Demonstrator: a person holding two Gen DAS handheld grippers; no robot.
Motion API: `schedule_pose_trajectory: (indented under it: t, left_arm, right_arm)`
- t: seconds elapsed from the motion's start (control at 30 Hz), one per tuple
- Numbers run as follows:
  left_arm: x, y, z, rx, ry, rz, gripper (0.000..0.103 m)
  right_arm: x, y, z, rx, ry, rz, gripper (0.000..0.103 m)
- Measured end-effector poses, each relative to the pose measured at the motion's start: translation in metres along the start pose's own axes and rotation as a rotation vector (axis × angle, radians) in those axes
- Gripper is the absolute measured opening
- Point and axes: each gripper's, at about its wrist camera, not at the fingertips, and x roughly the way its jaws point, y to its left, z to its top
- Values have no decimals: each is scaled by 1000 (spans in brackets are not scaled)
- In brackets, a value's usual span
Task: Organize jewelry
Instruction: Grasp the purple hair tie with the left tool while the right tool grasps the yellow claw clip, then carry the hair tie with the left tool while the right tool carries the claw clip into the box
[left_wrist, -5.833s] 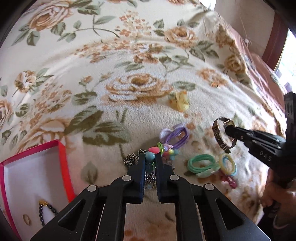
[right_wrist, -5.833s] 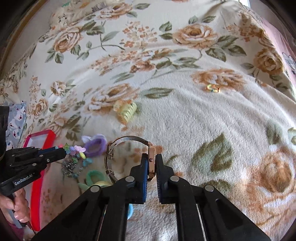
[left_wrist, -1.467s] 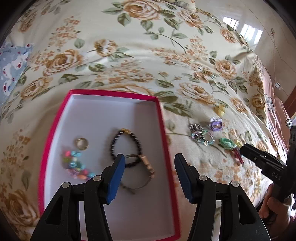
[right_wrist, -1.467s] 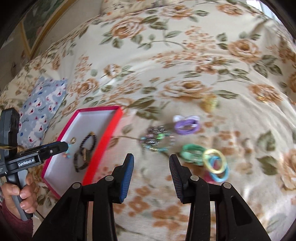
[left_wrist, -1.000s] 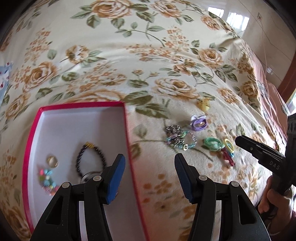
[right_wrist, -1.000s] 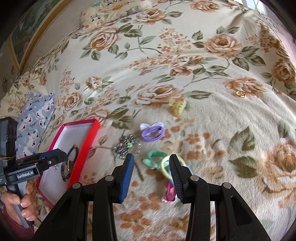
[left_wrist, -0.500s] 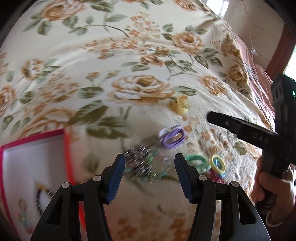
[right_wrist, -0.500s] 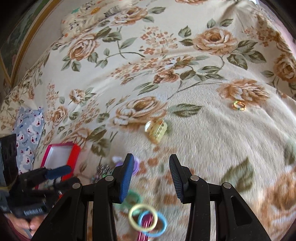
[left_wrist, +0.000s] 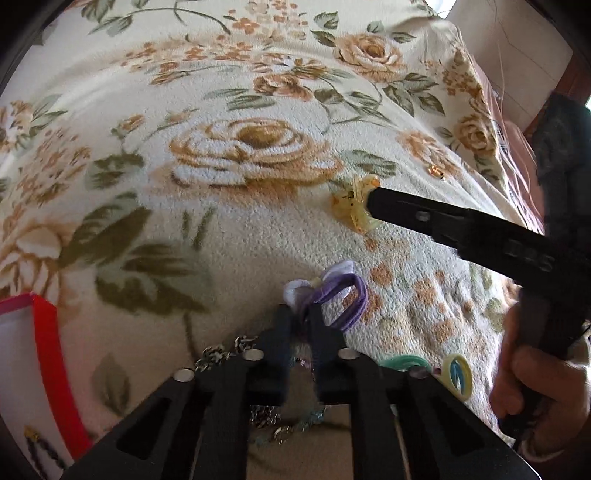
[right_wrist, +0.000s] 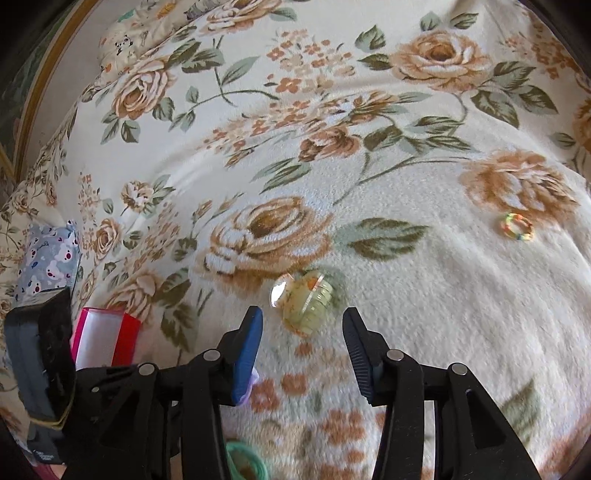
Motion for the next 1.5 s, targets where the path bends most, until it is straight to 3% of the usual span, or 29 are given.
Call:
schedule_pose_trajectory:
  t: [0.13, 0.2, 0.37, 0.83, 1.5]
  left_arm:
    - [-15, 6, -4, -14, -26, 1, 6]
    - [-24, 8, -7, -20, -37, 0, 5]
    - [-47, 10, -14, -28, -79, 8, 5]
    - [-130, 35, -72, -124, -157, 33, 5]
    - [-222, 87, -149, -270, -237, 93, 5]
  right_arm:
    - [16, 5, 4, -19, 14, -22, 47]
    - [21, 5, 5, -28, 14, -48, 41]
    - [9, 10, 1, -46, -15, -55, 39]
    - [-36, 65, -44, -108, -10, 57, 39]
    - [-43, 154, -86, -220, 41, 157, 39]
